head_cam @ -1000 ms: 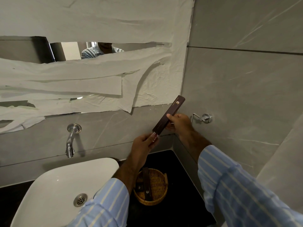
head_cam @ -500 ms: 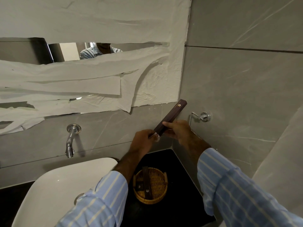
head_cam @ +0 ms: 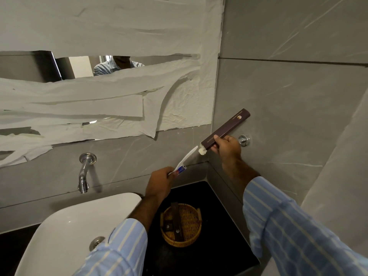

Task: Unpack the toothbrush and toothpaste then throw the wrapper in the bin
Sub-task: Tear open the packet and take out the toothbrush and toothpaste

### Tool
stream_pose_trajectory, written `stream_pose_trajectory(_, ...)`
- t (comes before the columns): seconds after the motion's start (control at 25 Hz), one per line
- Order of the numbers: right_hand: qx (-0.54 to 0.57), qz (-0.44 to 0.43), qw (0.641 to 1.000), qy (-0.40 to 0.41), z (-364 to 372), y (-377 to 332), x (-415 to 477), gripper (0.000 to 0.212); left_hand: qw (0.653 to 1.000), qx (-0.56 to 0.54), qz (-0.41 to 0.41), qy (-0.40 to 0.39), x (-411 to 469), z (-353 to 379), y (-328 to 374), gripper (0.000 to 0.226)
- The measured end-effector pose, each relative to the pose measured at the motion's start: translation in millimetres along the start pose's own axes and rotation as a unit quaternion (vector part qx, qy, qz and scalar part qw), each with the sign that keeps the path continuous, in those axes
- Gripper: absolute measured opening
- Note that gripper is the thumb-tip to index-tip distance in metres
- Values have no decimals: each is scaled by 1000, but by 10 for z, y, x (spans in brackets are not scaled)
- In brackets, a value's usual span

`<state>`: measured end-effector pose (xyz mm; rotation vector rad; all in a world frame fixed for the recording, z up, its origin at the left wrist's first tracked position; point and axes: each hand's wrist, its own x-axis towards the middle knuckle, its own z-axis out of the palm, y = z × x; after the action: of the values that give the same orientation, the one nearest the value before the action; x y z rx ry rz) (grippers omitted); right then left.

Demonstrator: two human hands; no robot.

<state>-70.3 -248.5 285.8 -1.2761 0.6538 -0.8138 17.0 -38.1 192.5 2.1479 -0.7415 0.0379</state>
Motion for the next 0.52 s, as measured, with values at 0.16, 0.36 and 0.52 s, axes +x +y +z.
stream_pose_trajectory(0.16,-7,-16,1000,-6,-151,49,-65,28,994,-68,-85,11,-102,74,-33,22)
stream_pose_trajectory(0.36,-65,129,987,-76,-384,532,-354,16,939,-243,-229,-78,-329,361,114,14)
stream_pose_trajectory(0.52,-117,221,963,-103,-858,1237,-704,17,926,-221,-279,-129,-687,798,152,21)
